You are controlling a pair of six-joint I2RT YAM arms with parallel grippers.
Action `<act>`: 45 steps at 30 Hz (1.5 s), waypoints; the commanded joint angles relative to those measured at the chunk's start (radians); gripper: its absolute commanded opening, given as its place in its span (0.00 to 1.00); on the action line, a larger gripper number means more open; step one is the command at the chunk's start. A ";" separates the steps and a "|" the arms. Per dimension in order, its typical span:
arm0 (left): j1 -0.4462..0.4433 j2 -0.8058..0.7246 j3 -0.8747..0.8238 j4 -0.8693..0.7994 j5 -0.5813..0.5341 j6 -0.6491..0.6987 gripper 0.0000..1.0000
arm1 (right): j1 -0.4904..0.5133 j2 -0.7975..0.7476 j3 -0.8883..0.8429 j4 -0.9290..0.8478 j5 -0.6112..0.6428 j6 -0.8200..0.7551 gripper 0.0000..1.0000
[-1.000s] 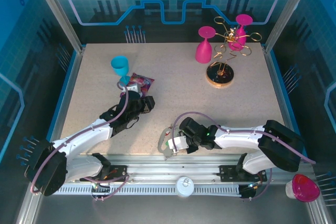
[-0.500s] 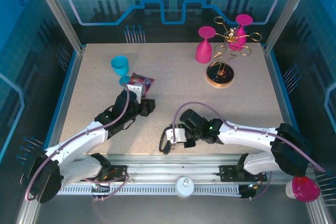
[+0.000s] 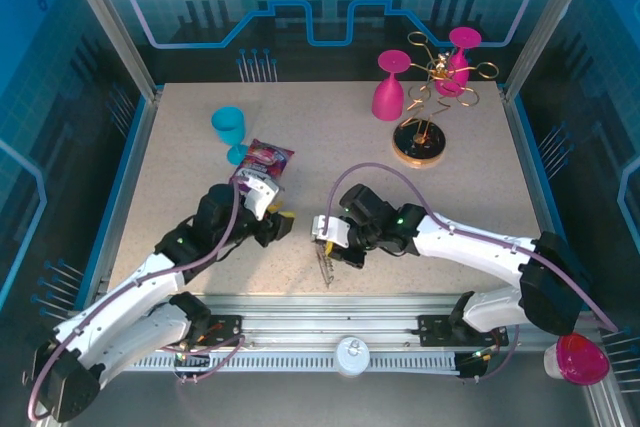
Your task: Put the keys on the keyring
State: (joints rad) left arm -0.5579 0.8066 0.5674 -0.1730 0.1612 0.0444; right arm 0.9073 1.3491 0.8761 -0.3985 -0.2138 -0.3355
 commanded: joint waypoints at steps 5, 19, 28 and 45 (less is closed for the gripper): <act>-0.126 -0.037 -0.028 -0.031 -0.010 -0.177 0.58 | -0.007 0.006 0.049 -0.045 0.059 0.184 0.00; -0.139 0.056 -0.051 0.031 0.119 0.198 0.34 | -0.032 -0.070 0.024 -0.071 -0.006 -0.023 0.00; -0.003 0.209 -0.012 0.174 0.420 0.337 0.31 | -0.064 -0.090 0.023 -0.065 -0.072 -0.126 0.00; -0.001 0.384 0.024 0.250 0.672 0.408 0.28 | -0.065 -0.092 0.034 -0.059 -0.071 -0.143 0.00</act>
State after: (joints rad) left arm -0.5655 1.1801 0.5644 0.0921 0.7593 0.3931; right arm 0.8539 1.2751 0.8921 -0.4534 -0.2558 -0.4725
